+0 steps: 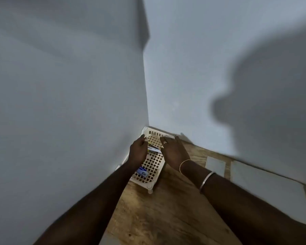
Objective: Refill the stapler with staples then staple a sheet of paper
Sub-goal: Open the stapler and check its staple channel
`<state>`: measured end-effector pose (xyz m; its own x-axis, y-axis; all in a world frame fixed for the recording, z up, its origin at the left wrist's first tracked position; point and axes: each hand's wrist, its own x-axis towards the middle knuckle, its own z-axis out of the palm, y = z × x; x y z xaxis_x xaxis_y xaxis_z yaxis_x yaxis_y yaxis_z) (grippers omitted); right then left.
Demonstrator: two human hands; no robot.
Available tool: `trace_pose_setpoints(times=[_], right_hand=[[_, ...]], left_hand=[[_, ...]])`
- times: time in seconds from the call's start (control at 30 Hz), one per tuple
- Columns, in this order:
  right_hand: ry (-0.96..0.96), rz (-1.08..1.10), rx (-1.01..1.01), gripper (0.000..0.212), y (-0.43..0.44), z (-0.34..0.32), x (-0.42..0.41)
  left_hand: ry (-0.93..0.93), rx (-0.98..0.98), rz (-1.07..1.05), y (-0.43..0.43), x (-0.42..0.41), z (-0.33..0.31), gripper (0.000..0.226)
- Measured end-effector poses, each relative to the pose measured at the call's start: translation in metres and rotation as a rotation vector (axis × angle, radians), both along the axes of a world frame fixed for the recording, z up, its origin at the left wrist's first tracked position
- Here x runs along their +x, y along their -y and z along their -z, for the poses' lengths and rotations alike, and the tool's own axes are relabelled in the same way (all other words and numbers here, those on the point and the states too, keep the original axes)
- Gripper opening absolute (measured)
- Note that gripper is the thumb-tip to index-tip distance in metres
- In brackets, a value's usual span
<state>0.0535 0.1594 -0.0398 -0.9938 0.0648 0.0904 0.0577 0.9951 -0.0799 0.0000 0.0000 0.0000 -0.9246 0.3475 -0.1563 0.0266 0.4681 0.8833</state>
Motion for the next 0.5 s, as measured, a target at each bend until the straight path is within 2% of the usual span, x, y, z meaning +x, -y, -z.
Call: trace_pose_setpoints(times=[0.13, 0.27, 0.5], right_hand=[[0.067, -0.054, -0.001, 0.039, 0.009, 0.015, -0.013], [0.073, -0.028, -0.011, 0.023, 0.017, 0.023, -0.024], [0.07, 0.037, -0.066, 0.024, 0.021, 0.036, -0.031]], left_hand=[[0.132, 0.067, -0.111, 0.005, -0.001, 0.013, 0.031], [0.186, 0.103, -0.145, 0.005, -0.005, 0.022, 0.031], [0.211, 0.12, -0.183, -0.002, -0.01, 0.035, 0.029]])
